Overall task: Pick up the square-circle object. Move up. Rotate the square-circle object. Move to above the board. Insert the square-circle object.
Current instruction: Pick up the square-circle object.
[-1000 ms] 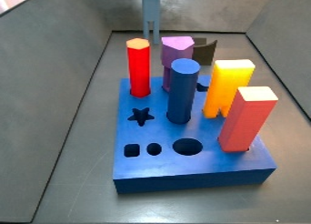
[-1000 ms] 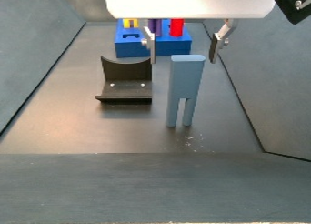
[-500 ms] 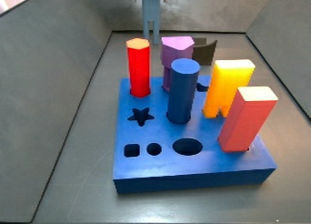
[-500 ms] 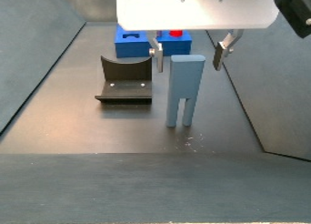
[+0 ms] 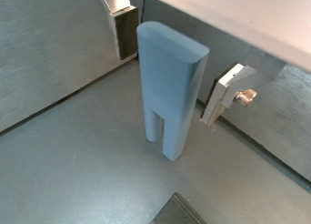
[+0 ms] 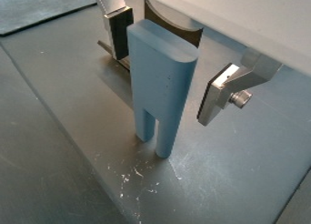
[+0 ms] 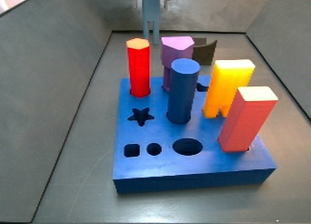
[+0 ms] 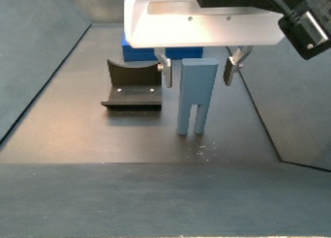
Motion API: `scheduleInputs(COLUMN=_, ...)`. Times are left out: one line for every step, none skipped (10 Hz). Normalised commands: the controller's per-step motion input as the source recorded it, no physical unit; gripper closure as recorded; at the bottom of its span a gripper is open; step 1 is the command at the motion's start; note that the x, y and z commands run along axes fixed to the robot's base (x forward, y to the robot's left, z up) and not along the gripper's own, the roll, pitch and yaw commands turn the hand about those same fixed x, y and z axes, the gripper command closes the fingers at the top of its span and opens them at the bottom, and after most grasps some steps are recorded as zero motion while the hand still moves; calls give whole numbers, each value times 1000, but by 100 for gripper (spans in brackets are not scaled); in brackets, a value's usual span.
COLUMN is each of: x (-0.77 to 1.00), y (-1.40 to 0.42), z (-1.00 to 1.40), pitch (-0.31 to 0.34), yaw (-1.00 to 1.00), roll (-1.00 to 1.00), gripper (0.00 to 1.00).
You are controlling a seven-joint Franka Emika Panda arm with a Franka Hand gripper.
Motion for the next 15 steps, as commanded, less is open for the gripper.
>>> scheduleInputs(x=0, y=0, z=-63, pitch=21, yaw=20, roll=161, gripper=0)
scheduleInputs(x=0, y=0, z=-34, pitch=17, yaw=29, roll=167, gripper=0)
scheduleInputs(x=0, y=0, z=-9, pitch=70, yaw=83, roll=320, gripper=0)
scheduleInputs(x=0, y=0, z=0, pitch=80, yaw=69, roll=321, gripper=0)
scheduleInputs(x=0, y=0, z=0, pitch=73, yaw=57, roll=331, gripper=0)
scheduleInputs(x=0, y=0, z=0, pitch=39, yaw=83, roll=294, gripper=0)
scheduleInputs(x=0, y=0, z=0, pitch=34, yaw=14, roll=209, gripper=0)
scheduleInputs(x=0, y=-9, z=0, pitch=30, yaw=0, roll=216, gripper=0)
scheduleInputs(x=6, y=0, z=-54, pitch=43, yaw=0, roll=251, gripper=0)
scheduleInputs(x=0, y=0, z=-46, pitch=39, yaw=0, roll=236, gripper=0)
scheduleInputs(x=0, y=-20, z=0, pitch=39, yaw=0, roll=226, gripper=0)
scheduleInputs(x=0, y=-149, z=0, pitch=66, yaw=0, roll=219, gripper=0)
scheduleInputs(x=0, y=0, z=0, pitch=0, yaw=0, roll=0, gripper=0)
scheduleInputs(x=0, y=0, z=0, pitch=0, yaw=0, roll=0, gripper=100)
scheduleInputs(x=0, y=0, z=0, pitch=0, yaw=0, roll=0, gripper=100)
